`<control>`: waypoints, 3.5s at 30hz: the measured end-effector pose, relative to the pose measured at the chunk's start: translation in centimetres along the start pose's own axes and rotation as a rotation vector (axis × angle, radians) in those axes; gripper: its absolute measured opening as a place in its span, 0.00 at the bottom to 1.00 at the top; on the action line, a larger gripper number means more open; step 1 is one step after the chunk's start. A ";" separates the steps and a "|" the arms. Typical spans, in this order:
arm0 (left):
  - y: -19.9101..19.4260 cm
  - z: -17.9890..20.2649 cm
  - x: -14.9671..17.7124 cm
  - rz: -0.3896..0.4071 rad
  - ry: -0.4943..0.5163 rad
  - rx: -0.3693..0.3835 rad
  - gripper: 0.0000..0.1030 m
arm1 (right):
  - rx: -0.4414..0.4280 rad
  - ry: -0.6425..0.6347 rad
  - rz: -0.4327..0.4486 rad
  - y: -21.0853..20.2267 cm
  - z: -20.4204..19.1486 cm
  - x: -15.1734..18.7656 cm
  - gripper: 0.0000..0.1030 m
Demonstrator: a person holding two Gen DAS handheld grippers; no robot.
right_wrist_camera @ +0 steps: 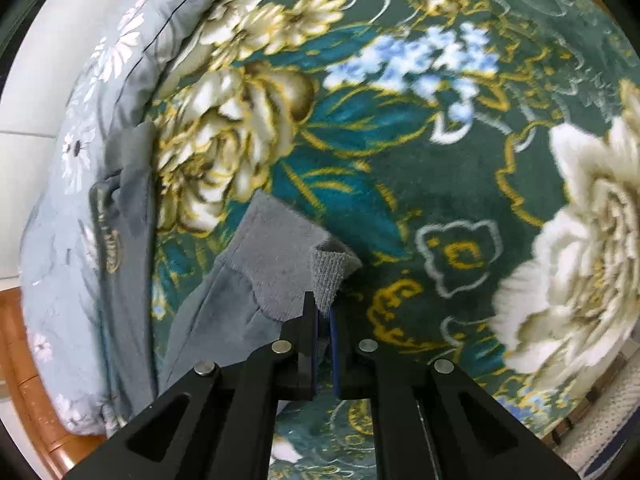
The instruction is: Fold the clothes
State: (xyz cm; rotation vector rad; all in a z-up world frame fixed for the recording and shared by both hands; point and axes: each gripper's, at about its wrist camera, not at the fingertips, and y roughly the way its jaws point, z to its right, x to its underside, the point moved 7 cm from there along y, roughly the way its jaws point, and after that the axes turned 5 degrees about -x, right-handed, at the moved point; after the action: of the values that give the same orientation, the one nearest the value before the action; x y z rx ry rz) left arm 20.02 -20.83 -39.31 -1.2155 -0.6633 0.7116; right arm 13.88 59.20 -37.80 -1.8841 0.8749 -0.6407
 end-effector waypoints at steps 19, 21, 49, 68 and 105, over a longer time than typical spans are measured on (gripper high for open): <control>2.0 -1.1 0.0 -0.075 -0.014 -0.020 0.20 | -0.144 0.121 -0.115 4.8 -0.2 8.0 0.43; 2.1 -1.1 0.0 -0.078 -0.018 -0.009 0.20 | -0.144 0.122 -0.112 5.2 -0.9 8.2 0.26; -3.4 11.3 -7.6 -0.019 -0.127 0.322 0.09 | -0.379 -0.035 0.064 -4.6 -17.8 -0.3 0.03; 7.1 18.5 -17.2 -0.055 -0.169 0.245 0.10 | -0.099 -0.150 -0.070 10.9 -31.9 -10.6 0.04; 10.1 3.6 -8.9 0.048 -0.213 0.352 0.56 | -0.022 -0.043 -0.023 -1.3 -16.6 2.4 0.59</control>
State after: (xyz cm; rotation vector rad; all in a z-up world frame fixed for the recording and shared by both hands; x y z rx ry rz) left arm 10.46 -23.82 -49.00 -0.8406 -0.6520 0.9628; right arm 3.65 48.93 -29.32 -1.9228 0.8373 -0.6048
